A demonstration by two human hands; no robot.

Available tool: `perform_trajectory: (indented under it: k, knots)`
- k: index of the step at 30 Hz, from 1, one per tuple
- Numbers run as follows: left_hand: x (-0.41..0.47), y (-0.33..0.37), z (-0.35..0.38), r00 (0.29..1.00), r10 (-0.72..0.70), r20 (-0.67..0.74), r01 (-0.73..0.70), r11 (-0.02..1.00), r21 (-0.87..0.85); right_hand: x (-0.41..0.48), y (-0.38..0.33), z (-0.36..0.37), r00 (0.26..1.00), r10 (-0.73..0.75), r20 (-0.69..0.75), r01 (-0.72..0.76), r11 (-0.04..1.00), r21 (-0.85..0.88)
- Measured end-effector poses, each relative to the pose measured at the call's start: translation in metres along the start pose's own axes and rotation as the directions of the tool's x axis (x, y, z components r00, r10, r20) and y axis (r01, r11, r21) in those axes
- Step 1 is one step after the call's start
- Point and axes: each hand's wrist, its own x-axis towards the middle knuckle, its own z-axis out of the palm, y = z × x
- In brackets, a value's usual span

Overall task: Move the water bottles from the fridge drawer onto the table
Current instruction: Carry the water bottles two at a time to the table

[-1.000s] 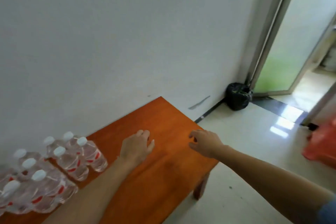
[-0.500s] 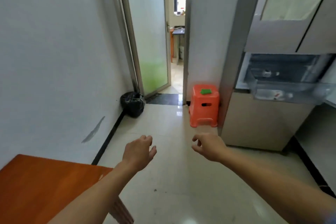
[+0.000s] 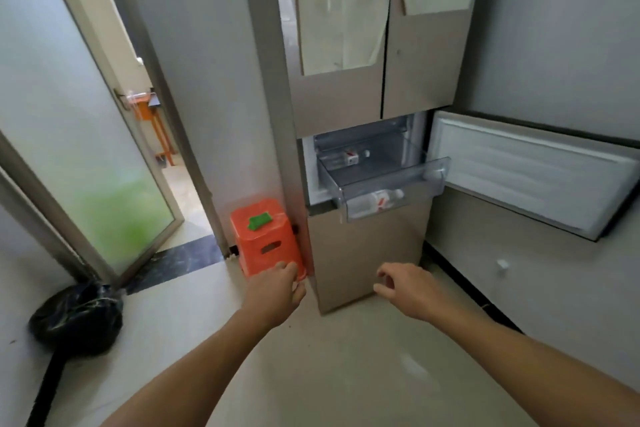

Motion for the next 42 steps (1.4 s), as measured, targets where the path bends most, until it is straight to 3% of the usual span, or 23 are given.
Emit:
perform_trajectory:
  k: [8,17,26,36,42]
  knots:
    - [0.164,0.09,0.052,0.979,0.187,0.082,-0.189,0.982,0.015,0.071,0.146,-0.036,0.982,0.187,-0.033,-0.186,0.982,0.019]
    - [0.313,0.151,0.074,0.997,0.064,0.05,-0.061,0.997,-0.049,0.218,0.259,-0.097,0.992,0.122,-0.032,-0.121,0.992,0.04]
    - [0.399,0.114,0.092,0.995,-0.103,-0.004,0.103,0.994,-0.034,0.363,0.254,-0.104,0.996,-0.055,-0.076,0.059,0.997,0.052]
    - [0.478,0.061,0.127,0.972,-0.233,-0.005,0.233,0.972,-0.019,0.506,0.253,-0.058,0.983,-0.163,0.082,0.174,0.973,-0.155]
    - [0.523,0.054,0.149,0.948,-0.319,-0.016,0.319,0.948,-0.021,0.583,0.263,-0.02,0.955,-0.216,0.205,0.277,0.897,-0.345]
